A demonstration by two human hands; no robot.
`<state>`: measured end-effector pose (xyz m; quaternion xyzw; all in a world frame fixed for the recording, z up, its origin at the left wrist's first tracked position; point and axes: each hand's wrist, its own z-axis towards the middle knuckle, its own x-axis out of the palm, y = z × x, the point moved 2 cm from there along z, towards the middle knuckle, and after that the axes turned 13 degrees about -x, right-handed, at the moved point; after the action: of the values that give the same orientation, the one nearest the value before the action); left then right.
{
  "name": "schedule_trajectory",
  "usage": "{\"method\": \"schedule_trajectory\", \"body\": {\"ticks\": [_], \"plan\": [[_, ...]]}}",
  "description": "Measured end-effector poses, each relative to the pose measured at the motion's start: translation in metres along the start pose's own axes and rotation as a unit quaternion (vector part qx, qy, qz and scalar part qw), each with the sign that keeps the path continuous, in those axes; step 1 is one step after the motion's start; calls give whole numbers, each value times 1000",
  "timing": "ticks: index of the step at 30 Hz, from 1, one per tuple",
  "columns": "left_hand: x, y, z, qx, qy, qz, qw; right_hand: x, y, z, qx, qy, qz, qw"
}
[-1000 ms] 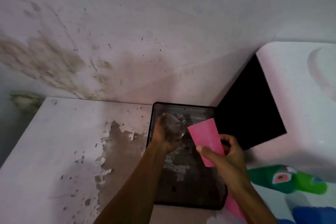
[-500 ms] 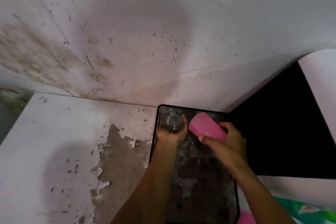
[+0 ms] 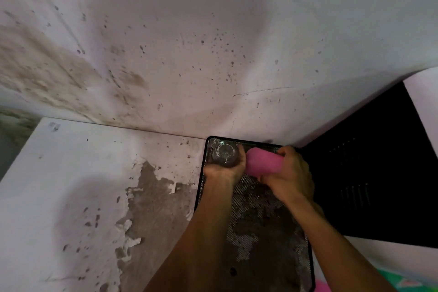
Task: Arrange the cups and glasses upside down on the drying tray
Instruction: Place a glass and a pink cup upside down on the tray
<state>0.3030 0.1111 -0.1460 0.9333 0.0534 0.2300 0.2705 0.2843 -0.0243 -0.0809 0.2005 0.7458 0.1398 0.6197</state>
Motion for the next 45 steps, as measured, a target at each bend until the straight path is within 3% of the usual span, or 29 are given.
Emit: {"method": "schedule_trajectory", "body": {"ticks": [9,11,12,13,14,16,17,18,20,22,27,38,45], "plan": [[-4,-9,-47,8,-65,183,981,7,4,7,-7,-6,6,1000],[-9,-8,-55,54,-89,266,958,10,5,10,-19,-16,-16,1000],[-13,-8,-57,101,-118,342,927,11,5,11,-26,-20,-26,999],[-15,-8,-62,179,-158,433,869,13,6,13,-32,-22,-32,999],[-15,-10,-66,279,-189,526,781,14,7,14,-37,-22,-35,998],[-10,-12,-69,455,-191,687,533,17,8,15,-42,-21,-41,998],[-6,-14,-66,482,-174,745,427,19,8,16,-41,-22,-42,998],[-2,-15,-63,478,-162,790,349,19,8,18,-39,-25,-40,998],[2,-19,-53,452,-152,845,243,20,8,21,-31,-35,-30,998],[3,-21,-43,449,-140,862,190,21,7,23,-24,-42,-14,999],[0,-31,-29,457,-133,853,213,25,8,26,-34,-46,13,998],[-3,-25,-38,440,-163,855,221,19,5,13,-49,-35,8,998],[-39,2,-72,529,-127,808,226,1,0,-48,-107,-97,55,988]]}}
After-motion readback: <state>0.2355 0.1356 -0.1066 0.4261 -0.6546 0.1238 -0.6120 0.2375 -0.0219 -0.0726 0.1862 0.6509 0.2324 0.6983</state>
